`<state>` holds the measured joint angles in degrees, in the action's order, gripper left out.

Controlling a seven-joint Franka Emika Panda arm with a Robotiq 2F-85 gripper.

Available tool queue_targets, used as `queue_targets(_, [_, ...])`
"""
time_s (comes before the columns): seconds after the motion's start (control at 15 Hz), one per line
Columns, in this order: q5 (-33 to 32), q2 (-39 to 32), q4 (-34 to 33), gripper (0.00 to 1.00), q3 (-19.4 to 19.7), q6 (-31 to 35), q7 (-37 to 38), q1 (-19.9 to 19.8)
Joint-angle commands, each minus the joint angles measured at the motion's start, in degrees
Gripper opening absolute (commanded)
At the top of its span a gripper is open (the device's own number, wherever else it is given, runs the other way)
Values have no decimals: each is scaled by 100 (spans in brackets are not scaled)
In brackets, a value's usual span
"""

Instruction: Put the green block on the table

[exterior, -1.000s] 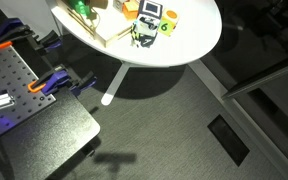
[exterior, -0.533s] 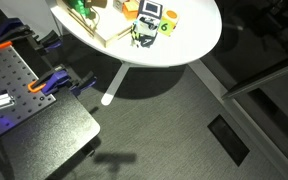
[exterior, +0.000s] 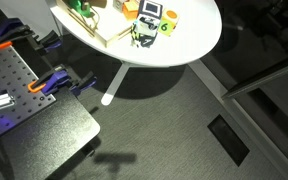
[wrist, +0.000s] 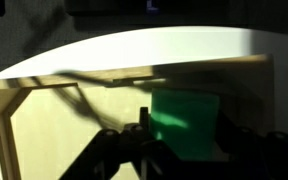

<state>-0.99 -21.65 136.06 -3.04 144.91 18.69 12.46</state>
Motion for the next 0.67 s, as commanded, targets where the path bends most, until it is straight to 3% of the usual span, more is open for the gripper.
queue_targets(0.0, [-74, 200, 26, 34, 19, -166, 106, 60])
queue_targets(0.6, [-73, 911, 172, 29, -162, -683, 184, 146])
